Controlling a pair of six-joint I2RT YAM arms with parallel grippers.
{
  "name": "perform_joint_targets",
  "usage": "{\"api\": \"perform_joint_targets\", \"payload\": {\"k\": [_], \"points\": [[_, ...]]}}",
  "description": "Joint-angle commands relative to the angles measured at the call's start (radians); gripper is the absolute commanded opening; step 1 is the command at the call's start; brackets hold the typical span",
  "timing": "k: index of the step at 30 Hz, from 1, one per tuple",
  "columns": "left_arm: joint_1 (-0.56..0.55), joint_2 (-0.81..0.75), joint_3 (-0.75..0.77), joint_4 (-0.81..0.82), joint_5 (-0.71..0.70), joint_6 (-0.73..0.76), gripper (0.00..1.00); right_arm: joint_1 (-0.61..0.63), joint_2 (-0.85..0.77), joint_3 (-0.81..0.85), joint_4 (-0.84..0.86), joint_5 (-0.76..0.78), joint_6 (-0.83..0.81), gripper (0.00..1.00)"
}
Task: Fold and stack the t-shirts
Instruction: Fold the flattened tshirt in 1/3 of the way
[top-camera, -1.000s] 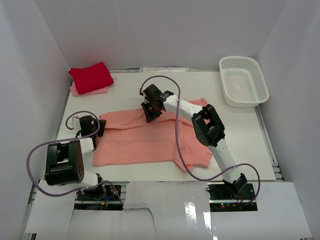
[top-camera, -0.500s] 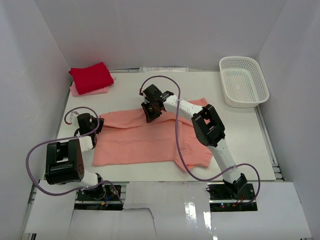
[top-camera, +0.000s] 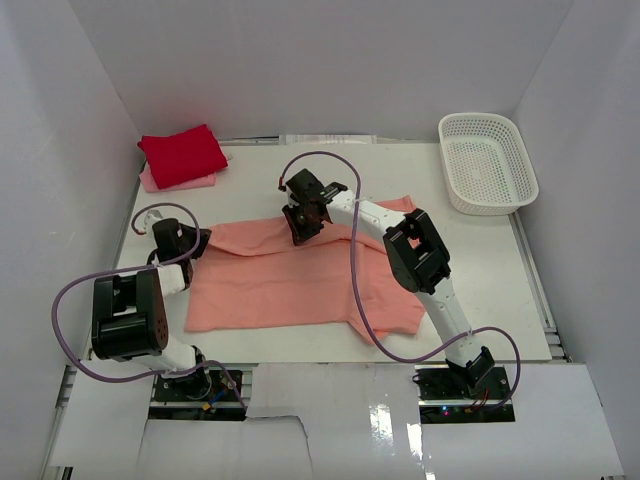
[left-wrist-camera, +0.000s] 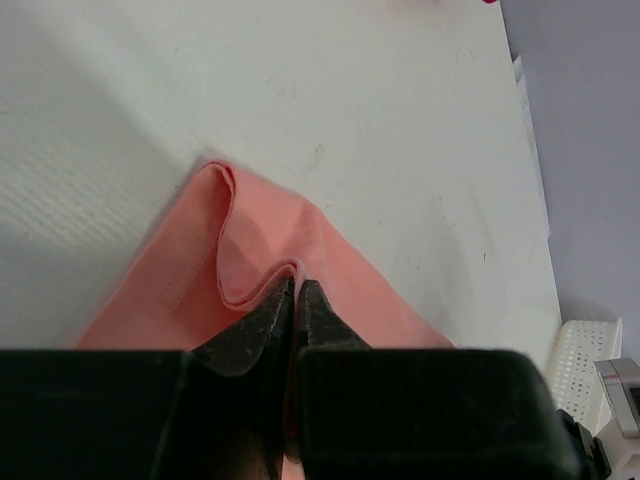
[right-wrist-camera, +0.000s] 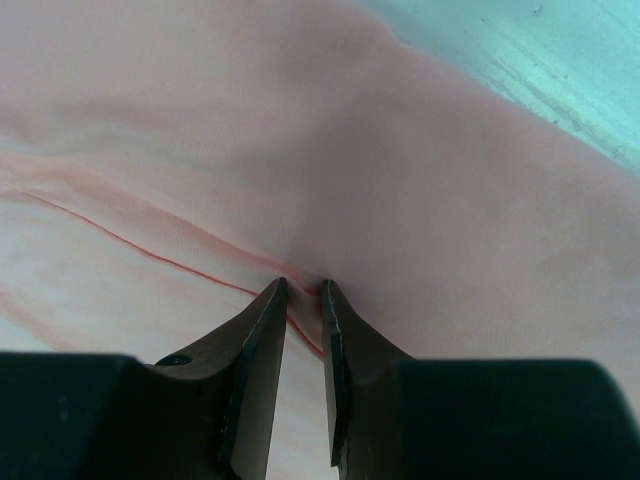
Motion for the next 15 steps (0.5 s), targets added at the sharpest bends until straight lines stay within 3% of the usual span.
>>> {"api": "perform_joint_targets", "payload": {"k": [1,6,15], "points": [[0.006,-0.024,0.050,0.011,0.023,0.082,0.16,0.014,0.006,-0.036,-0.075,0.014,-0.008,0.27],[0.006,-0.015,0.124,-0.122,0.015,0.174,0.09,0.012,0.005,-0.039,-0.075,0.013,-0.006,0.27],[0.006,-0.037,0.194,-0.334,-0.014,0.295,0.09,0.012,0.016,-0.023,-0.096,0.027,0.000,0.27]]}}
